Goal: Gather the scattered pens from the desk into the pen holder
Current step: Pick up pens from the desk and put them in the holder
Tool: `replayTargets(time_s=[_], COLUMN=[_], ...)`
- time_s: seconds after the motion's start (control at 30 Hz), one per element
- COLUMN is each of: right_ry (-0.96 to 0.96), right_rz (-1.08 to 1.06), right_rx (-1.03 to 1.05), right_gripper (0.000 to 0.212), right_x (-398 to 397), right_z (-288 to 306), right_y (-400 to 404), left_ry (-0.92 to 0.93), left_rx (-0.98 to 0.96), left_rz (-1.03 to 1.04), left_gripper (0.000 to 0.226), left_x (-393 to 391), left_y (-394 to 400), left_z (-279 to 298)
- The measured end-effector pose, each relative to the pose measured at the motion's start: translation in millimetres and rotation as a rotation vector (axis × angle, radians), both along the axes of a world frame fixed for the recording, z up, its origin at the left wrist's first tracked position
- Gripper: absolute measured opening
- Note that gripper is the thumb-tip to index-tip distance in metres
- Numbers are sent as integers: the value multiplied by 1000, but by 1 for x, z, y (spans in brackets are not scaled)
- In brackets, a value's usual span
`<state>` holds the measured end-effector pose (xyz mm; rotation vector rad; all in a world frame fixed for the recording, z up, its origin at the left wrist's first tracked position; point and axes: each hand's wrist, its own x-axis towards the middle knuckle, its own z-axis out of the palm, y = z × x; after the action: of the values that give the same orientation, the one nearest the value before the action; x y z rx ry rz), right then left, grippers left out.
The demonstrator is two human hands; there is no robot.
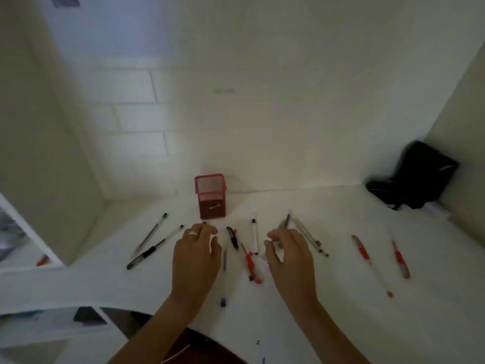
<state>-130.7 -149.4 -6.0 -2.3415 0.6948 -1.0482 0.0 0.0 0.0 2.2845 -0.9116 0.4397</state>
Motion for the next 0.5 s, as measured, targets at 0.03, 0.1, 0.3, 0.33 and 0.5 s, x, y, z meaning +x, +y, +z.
replayTargets(time_s=[0.03,0.1,0.3,0.33,0.5], right_ry=[-11,11,-11,0,134], right_rz=[7,4,-2,0,127], right_rx=[-26,-70,-224,-243,-321], right_gripper=[11,11,5,5,8], right_x=[2,6,5,6,6], right_z=[-7,-20,-38,-39,-41], right_y=[2,4,5,5,16], left_ry=[-8,-19,-33,-36,-122], left_rx=[-25,-49,-80,-79,56], left_rz=[-4,5,-2,-11,-131], left_gripper=[17,16,14,15,23], left_x=[-3,-5,-5,-5,-11], left_y=[1,2,4,4,5], left_z=[-7,-19,-35,-37,-41])
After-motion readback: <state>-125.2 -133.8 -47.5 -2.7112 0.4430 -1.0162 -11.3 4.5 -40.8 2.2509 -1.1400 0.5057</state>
